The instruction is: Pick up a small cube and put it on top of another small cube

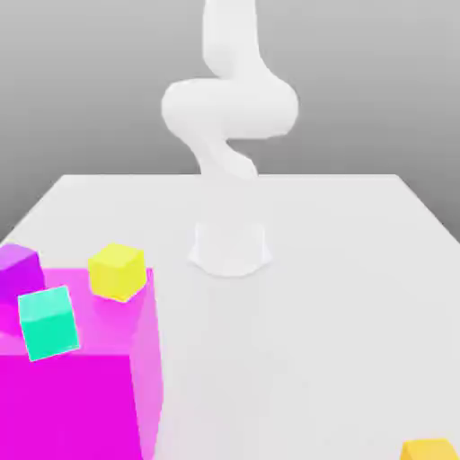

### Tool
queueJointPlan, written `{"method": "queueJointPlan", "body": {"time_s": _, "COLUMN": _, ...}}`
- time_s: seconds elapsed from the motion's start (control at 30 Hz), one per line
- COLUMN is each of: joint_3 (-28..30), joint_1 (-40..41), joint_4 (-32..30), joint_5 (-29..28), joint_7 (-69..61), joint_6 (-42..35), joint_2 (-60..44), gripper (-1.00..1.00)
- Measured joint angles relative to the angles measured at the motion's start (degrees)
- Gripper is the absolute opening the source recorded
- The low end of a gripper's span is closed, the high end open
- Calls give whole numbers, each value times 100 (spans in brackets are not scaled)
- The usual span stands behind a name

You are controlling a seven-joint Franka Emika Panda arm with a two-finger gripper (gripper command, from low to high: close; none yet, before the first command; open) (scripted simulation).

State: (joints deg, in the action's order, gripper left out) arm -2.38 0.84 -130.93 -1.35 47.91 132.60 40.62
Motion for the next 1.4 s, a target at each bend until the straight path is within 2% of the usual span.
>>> {"method": "queueJointPlan", "body": {"time_s": 0.37, "joint_3": -971, "joint_1": 230, "joint_4": 375, "joint_5": -756, "joint_7": 1030, "joint_6": 365, "joint_2": -2316, "gripper": 0}}
{"method": "queueJointPlan", "body": {"time_s": 0.57, "joint_3": -1299, "joint_1": 134, "joint_4": 579, "joint_5": -1215, "joint_7": 1623, "joint_6": 549, "joint_2": -3570, "gripper": 0}}
{"method": "queueJointPlan", "body": {"time_s": 0.83, "joint_3": -1413, "joint_1": -251, "joint_4": 837, "joint_5": -1549, "joint_7": 2221, "joint_6": 844, "joint_2": -5182, "gripper": 0}}
{"method": "queueJointPlan", "body": {"time_s": 1.1, "joint_3": -1597, "joint_1": -593, "joint_4": 1064, "joint_5": -1418, "joint_7": 2513, "joint_6": 1239, "joint_2": -6660, "gripper": 0}}
{"method": "queueJointPlan", "body": {"time_s": 1.23, "joint_3": -1329, "joint_1": -853, "joint_4": 1249, "joint_5": -1670, "joint_7": 2730, "joint_6": 1798, "joint_2": -7488, "gripper": 0}}
{"method": "queueJointPlan", "body": {"time_s": 1.27, "joint_3": -1284, "joint_1": -891, "joint_4": 1275, "joint_5": -1715, "joint_7": 2763, "joint_6": 1879, "joint_2": -7600, "gripper": -100}}
{"method": "queueJointPlan", "body": {"time_s": 1.4, "joint_3": -1285, "joint_1": -890, "joint_4": 1275, "joint_5": -1708, "joint_7": 2757, "joint_6": 1887, "joint_2": -7600, "gripper": -100}}
